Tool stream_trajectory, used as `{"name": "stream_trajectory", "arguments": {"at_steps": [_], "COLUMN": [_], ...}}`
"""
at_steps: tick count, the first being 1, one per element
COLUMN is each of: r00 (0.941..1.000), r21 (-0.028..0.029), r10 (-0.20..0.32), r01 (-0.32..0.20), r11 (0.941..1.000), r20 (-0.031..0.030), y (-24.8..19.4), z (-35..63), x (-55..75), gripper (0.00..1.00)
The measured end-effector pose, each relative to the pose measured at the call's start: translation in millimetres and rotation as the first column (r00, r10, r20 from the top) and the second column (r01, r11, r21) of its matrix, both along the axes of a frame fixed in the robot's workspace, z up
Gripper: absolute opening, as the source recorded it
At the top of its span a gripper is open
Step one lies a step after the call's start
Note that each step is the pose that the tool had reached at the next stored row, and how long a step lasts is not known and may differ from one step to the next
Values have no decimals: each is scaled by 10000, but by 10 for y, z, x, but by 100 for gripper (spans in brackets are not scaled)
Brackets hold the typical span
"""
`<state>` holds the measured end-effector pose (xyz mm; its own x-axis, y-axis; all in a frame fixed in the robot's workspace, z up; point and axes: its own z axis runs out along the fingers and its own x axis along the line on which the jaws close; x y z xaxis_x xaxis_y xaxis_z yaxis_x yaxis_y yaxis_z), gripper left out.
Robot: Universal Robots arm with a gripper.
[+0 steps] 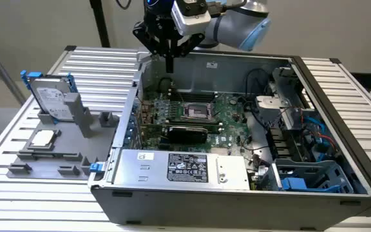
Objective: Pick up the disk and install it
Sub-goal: 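Reach for the disk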
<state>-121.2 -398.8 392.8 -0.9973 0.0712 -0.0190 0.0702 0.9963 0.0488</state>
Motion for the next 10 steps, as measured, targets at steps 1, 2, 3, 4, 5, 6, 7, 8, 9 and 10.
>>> {"name": "stream_trajectory", "arguments": {"at_steps": [1,2,3,4,5,6,7,8,9,10], "r00": [10000,10000,10000,10000,10000,10000,10000,10000,10000,10000], "r21": [0,0,0,0,0,0,0,0,0,0], "r10": [0,0,0,0,0,0,0,0,0,0], "r01": [0,0,0,0,0,0,0,0,0,0], "r11": [10000,10000,10000,10000,10000,10000,10000,10000,10000,10000], "r20": [0,0,0,0,0,0,0,0,0,0], "y": [0,0,0,0,0,0,0,0,0,0], "z": [0,0,0,0,0,0,0,0,0,0], "x": [0,0,0,0,0,0,0,0,0,0], "gripper": [11,11,11,11,11,11,11,11,11,11]}}
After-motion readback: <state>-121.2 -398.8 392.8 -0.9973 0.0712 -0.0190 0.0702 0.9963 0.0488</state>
